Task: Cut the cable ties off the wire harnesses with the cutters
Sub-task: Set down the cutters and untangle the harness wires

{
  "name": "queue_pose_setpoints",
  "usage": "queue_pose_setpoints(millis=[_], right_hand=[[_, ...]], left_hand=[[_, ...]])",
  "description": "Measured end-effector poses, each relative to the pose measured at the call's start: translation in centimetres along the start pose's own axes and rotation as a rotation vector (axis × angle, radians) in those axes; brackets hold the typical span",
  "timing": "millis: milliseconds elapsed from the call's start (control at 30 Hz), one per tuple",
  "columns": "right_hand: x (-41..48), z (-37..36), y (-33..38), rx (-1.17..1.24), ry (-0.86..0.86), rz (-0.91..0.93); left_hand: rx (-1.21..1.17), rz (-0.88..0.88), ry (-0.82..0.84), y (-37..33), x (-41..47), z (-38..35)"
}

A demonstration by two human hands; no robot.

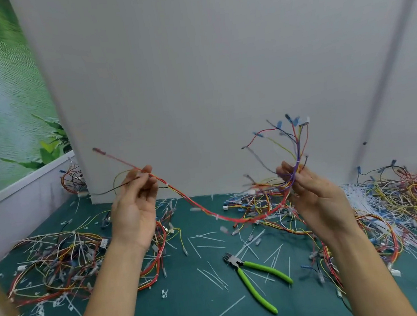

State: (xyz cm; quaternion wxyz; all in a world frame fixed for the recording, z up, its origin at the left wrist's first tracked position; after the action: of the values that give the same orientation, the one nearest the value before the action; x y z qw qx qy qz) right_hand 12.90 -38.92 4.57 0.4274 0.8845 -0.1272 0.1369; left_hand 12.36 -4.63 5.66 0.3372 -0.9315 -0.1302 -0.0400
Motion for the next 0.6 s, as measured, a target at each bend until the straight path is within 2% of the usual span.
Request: queue_pose_setpoints(millis=[100,200,367,500,600], right_hand=[[-0.7,-1.3,0.6,-0.362,0.128,0.180],[-1.6,-3.1,0.9,-0.639,0.299,0.403],[-2.6,-5.1,1.6,-1.003,0.423,0.812],[-3.4,-5.4,1.8,-1.291,0.405,1.071],[-3.7,-5.5,1.8,-1.344,0.382,1.172]], left_hand=[[0.345,-0.160,0.175,-0.3,-1.6,-2.5],[0.787,-0.445,0.344,0.2,-3.4,-4.7],[1.330,-0.915,0.664,2.5,-5.5,-6.3],[1.553,-1.160,0.669,4.3,-6.1,-6.1],[1.566,-1.241,0.604,4.4,-6.3,-5.9]])
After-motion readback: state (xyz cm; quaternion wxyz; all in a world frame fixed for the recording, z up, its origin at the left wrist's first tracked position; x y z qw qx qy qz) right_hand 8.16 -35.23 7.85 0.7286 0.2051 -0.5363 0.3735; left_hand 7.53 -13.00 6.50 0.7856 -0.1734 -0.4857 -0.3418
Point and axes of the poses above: each hand's wrist, its own x-axis towards the middle knuckle, its own z-axis out of the back of the hand, y = z × x, the point moved 5 cm from there along x, towards the middle knuckle, and after that the axes turned 7 degrees about z, right-handed, at the moved point
